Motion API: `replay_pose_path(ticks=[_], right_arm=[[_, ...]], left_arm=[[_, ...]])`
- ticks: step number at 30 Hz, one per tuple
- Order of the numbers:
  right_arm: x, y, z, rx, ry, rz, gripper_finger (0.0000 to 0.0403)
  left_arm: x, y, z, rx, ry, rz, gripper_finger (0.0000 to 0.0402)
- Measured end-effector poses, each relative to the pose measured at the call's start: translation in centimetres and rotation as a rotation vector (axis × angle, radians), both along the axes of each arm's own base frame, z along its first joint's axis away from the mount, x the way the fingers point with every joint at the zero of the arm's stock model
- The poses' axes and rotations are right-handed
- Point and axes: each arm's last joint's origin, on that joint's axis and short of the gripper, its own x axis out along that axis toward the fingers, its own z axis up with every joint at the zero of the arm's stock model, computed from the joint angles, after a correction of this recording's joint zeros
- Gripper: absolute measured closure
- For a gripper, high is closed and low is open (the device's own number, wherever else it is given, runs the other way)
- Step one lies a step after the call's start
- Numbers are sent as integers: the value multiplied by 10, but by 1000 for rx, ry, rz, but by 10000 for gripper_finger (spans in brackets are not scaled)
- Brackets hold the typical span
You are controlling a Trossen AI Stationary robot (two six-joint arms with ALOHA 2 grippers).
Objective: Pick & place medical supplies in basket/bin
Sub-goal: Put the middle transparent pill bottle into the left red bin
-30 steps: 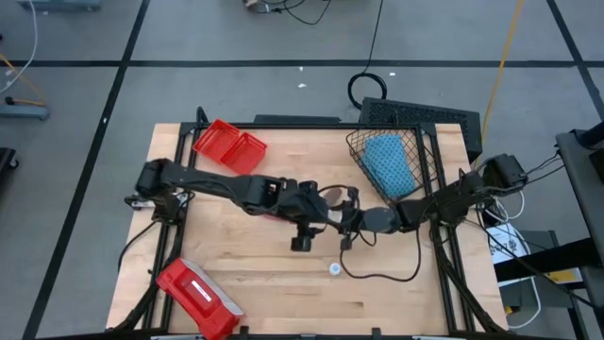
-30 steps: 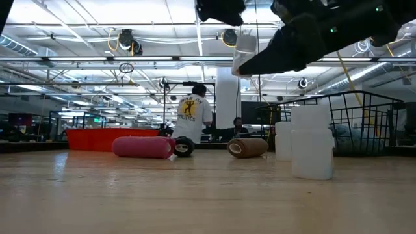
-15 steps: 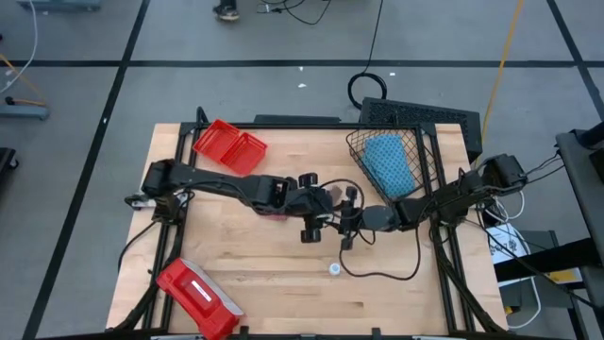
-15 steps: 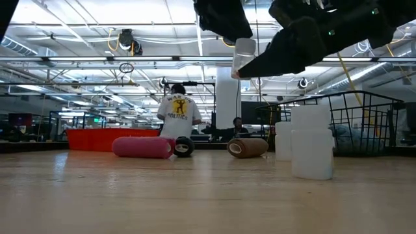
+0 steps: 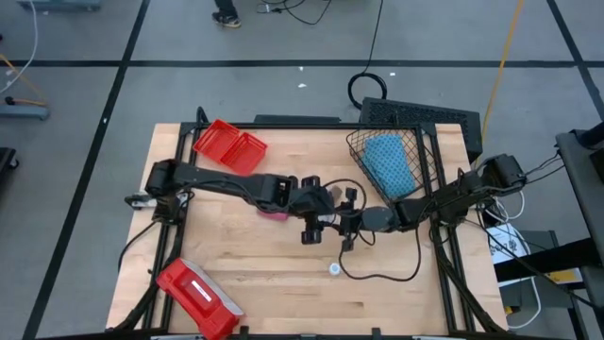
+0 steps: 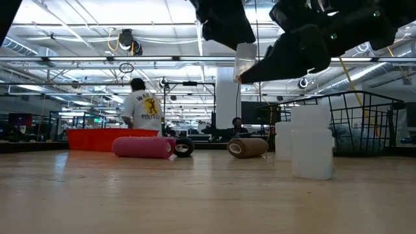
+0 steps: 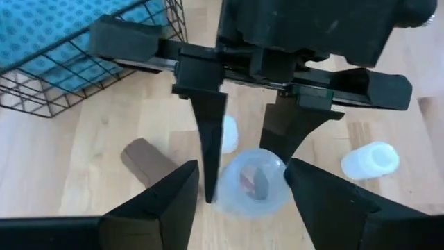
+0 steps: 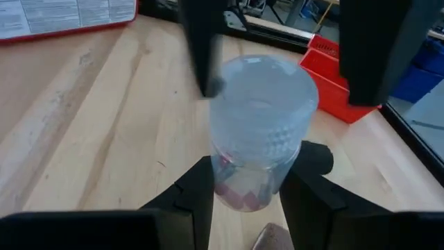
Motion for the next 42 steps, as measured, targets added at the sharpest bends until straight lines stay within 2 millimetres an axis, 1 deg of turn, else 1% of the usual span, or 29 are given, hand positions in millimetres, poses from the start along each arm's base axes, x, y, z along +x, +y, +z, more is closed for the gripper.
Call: replay_pose_path(ticks=[2,4,8,12,17,22,34,38,42], right_arm=[[1,0,4,10,-29,-6,280],[1,0,3,8,-24,-8,280],[1,0,4,7,-31,-12,280],[1,0,3,6,-22,-9,279],[0,0,2,10,-13,-11,279],[0,0,2,10,-13,-10,278],[0,0,1,8,-7,-10,278],[0,0,1,8,-6,-10,277],[0,0,1,9,-6,-11,277]], left_arm=[[2,-1,-7,13,24,-17,147],[2,-1,-10,32,42,-28,131],[2,0,-7,44,23,-26,109],[3,1,-7,77,16,-1,104],[4,1,-4,75,-9,3,117],[5,-1,9,73,-43,2,131],[7,-1,1,95,-9,-19,154],[8,-1,2,93,-18,-17,176],[8,2,2,88,-17,-13,219]])
